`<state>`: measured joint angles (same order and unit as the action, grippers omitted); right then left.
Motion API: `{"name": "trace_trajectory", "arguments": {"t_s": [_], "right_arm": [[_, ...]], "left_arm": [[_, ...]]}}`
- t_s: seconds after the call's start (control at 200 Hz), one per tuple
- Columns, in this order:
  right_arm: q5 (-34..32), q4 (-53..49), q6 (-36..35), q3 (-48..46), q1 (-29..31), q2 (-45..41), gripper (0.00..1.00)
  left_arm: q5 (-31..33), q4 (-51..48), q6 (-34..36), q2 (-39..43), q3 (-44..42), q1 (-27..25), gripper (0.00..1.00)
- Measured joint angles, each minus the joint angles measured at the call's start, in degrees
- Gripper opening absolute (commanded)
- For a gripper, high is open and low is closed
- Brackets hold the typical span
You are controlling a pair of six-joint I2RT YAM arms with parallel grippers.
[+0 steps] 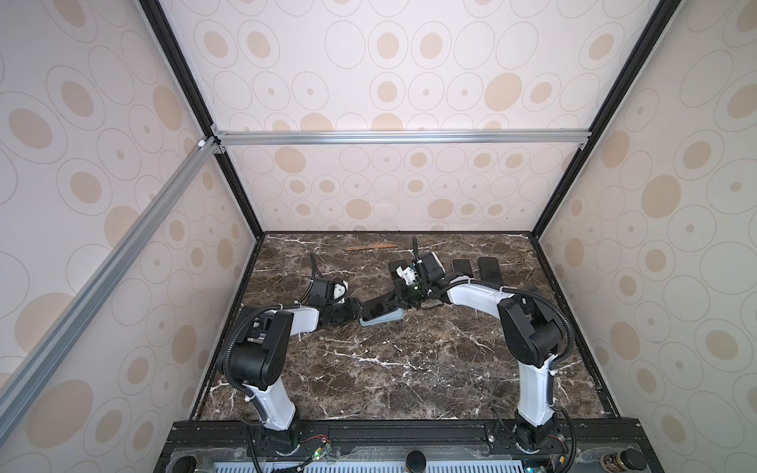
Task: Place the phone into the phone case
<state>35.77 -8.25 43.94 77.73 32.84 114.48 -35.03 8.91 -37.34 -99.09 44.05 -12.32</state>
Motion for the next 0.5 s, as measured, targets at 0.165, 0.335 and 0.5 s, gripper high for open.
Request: {"name": "trace_trajectory", "arguments": {"t_s": [0.165, 0.335, 0.5], "right_arm": [[-0.1, -2.2, -0.5, -0.4, 0.0, -1.2, 0.0], [-0.2, -3.0, -0.9, -0.4, 0.0, -1.4, 0.0], [-0.8, -5.8, -1.2, -0.2, 0.0, -1.7, 0.0]], "left_arm": [[0.0, -0.6, 0.1, 0.0, 0.0, -0.4, 0.45], [-0.8, -1.2, 0.3, -0.2, 0.1, -1.0, 0.44], [-0.9, -0.6, 0.2, -0.2, -0.4, -1.3, 0.44]]}}
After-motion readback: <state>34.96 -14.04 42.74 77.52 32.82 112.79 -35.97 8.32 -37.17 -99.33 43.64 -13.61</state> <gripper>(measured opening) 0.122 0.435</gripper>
